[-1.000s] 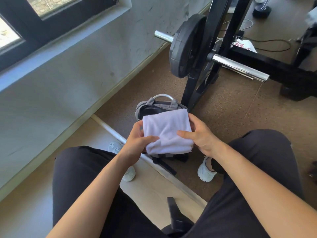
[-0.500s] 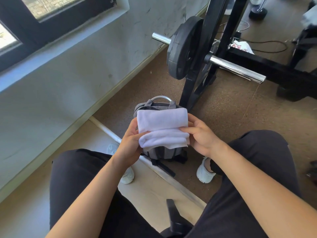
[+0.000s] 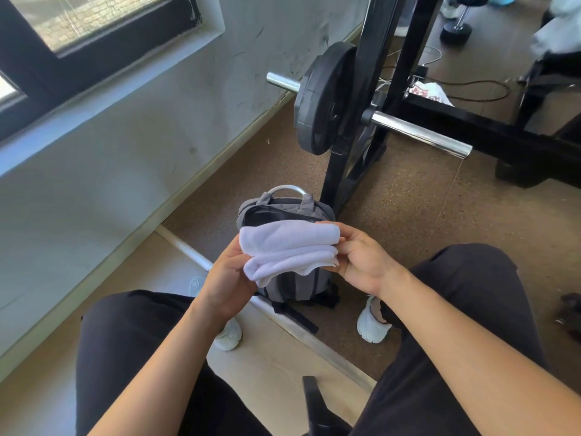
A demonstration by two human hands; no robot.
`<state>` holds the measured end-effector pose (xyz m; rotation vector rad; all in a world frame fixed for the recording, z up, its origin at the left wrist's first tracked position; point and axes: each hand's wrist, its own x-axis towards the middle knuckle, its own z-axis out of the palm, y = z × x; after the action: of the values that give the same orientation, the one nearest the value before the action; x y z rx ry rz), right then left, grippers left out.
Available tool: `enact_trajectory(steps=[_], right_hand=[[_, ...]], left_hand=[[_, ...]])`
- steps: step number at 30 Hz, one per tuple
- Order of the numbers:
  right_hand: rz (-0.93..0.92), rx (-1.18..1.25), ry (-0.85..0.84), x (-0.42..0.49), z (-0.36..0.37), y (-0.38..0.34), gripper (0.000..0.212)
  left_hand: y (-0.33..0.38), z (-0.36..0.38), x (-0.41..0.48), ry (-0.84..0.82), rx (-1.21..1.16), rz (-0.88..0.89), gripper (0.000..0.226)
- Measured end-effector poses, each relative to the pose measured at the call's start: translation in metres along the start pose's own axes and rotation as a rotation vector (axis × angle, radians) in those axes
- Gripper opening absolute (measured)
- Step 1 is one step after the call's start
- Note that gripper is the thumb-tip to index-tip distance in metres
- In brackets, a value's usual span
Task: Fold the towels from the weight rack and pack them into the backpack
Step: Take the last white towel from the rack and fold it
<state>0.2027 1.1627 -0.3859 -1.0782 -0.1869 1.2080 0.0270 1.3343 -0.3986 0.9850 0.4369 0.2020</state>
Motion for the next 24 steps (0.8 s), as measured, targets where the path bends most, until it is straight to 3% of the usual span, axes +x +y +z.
enact_trajectory(steps=[4, 8, 10, 12, 13, 16, 18, 20, 24], right_hand=[[0.007, -0.05, 0.049, -0.001, 0.0, 0.0, 0.035], [0.052, -0.051, 0.053, -0.001, -0.002, 0.003, 0.031], [0.067, -0.099, 0.054, 0.001, -0.003, 0.005, 0.035], [0.047, -0.2, 0.051, 0.005, -0.006, 0.009, 0.044], [0.021, -0.24, 0.05, 0.006, -0.008, 0.011, 0.044], [-0.088, -0.326, 0.044, 0.008, -0.011, 0.014, 0.036], [-0.16, -0.417, 0.055, 0.006, -0.013, 0.014, 0.033], [-0.209, -0.577, 0.072, 0.004, -0.013, 0.014, 0.033], [-0.354, -0.949, 0.141, 0.005, -0.009, 0.015, 0.041]], left_hand=[[0.007, 0.003, -0.002, 0.027, -0.179, -0.16, 0.019], [0.001, -0.002, 0.002, 0.206, 0.028, -0.301, 0.037], [-0.001, -0.002, 0.004, 0.188, 0.155, -0.261, 0.047], [-0.002, -0.001, 0.004, 0.153, 0.177, -0.184, 0.039], [-0.001, 0.0, 0.002, 0.146, 0.162, -0.178, 0.042], [-0.004, -0.005, 0.004, 0.152, 0.158, -0.228, 0.088], [-0.003, -0.006, 0.004, 0.073, 0.196, -0.269, 0.099], [-0.006, -0.004, 0.003, 0.023, 0.268, -0.29, 0.095], [-0.014, 0.001, 0.002, 0.076, 0.434, -0.275, 0.076]])
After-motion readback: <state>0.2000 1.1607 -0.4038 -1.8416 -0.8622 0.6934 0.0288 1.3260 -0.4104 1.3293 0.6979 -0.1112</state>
